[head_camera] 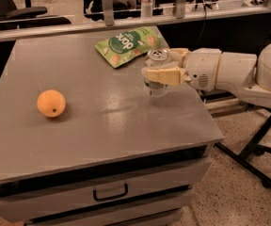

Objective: Pick 7up can

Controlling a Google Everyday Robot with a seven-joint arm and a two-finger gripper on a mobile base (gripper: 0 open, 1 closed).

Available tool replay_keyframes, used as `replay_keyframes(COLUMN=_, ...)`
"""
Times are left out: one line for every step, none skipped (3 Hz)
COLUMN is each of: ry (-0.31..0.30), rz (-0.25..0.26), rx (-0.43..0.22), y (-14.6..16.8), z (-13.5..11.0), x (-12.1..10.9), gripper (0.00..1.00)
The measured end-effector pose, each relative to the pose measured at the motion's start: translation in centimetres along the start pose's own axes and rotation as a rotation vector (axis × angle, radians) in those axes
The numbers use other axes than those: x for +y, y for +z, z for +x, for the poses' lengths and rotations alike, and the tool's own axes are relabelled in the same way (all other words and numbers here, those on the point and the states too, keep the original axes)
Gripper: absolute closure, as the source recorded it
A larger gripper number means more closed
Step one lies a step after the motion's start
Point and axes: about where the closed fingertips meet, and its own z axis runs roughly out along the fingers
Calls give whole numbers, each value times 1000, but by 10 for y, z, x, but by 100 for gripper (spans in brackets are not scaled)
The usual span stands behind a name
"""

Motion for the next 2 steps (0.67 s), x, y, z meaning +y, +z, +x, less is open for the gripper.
replay_keyframes(ry=-58, rz=44, rx=-117, y=-16, z=-61, x=-19, gripper=100)
replay_keyframes(ry=-58, rz=44, rx=-117, y=-16, z=-61, x=-19, gripper=100)
